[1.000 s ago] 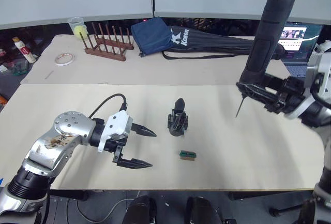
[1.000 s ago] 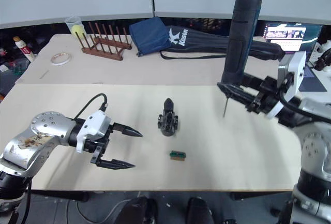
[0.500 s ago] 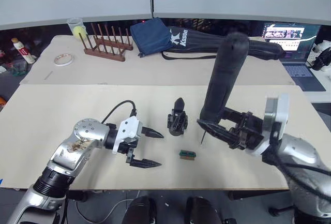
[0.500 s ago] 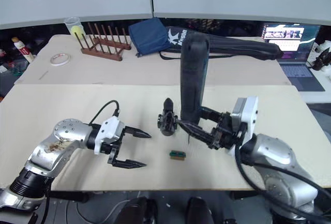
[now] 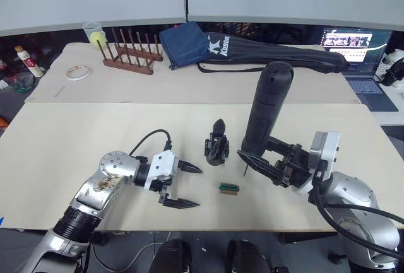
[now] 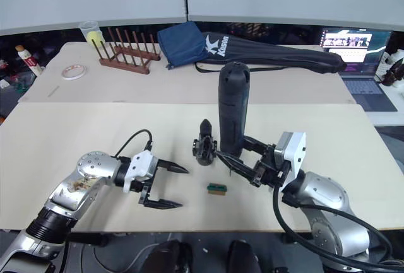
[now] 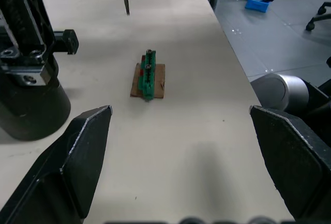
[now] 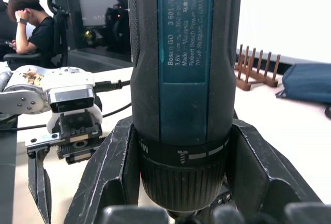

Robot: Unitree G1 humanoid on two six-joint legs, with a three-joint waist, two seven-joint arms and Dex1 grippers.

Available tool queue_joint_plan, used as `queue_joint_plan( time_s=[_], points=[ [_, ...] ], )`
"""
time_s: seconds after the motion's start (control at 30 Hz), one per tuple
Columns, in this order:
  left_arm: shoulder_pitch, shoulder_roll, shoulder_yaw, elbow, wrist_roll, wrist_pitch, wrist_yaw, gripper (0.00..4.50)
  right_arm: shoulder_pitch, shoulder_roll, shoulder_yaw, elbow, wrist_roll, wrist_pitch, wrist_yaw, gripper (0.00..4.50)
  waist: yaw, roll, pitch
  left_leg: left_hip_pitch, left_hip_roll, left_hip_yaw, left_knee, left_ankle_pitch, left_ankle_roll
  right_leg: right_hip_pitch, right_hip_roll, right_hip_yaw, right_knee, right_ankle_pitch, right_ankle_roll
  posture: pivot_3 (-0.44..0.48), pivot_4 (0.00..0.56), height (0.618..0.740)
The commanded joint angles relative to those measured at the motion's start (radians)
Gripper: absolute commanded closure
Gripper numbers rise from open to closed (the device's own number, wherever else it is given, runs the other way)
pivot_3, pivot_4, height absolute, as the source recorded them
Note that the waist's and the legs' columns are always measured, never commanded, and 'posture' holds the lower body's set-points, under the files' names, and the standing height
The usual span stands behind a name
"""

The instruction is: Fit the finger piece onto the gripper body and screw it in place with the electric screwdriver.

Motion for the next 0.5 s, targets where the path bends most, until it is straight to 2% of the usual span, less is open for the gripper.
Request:
queue_joint_plan(
  time_s=[0.03, 0.23, 0.5],
  points=[
    [-0.043, -0.010, 0.002, 0.010, -0.019, 0.029, -0.018, 0.00, -0.002, -0.005, 0.006, -0.033, 0.023, -0.033, 0.005, 2.60, 0.000, 0.000, 0.000, 0.000, 0.000, 0.000, 0.000, 0.000, 0.000, 0.000, 0.000, 0.000, 0.000, 0.000, 0.000, 0.000, 0.150, 0.740],
    [-0.090, -0.002, -0.015, 0.044, -0.024, 0.028, -0.100, 0.00, 0.020, -0.014, 0.052, -0.031, -0.017, -0.098, 0.052, 2.60, 0.000, 0.000, 0.000, 0.000, 0.000, 0.000, 0.000, 0.000, 0.000, 0.000, 0.000, 0.000, 0.000, 0.000, 0.000, 0.000, 0.150, 0.740],
    [-0.087, -0.050, -0.028, 0.056, 0.010, 0.018, -0.064, 0.00, 0.025, -0.018, 0.069, -0.008, -0.020, -0.121, 0.060, 2.60, 0.000, 0.000, 0.000, 0.000, 0.000, 0.000, 0.000, 0.000, 0.001, 0.000, 0.000, 0.000, 0.000, 0.000, 0.000, 0.000, 0.150, 0.740]
  ],
)
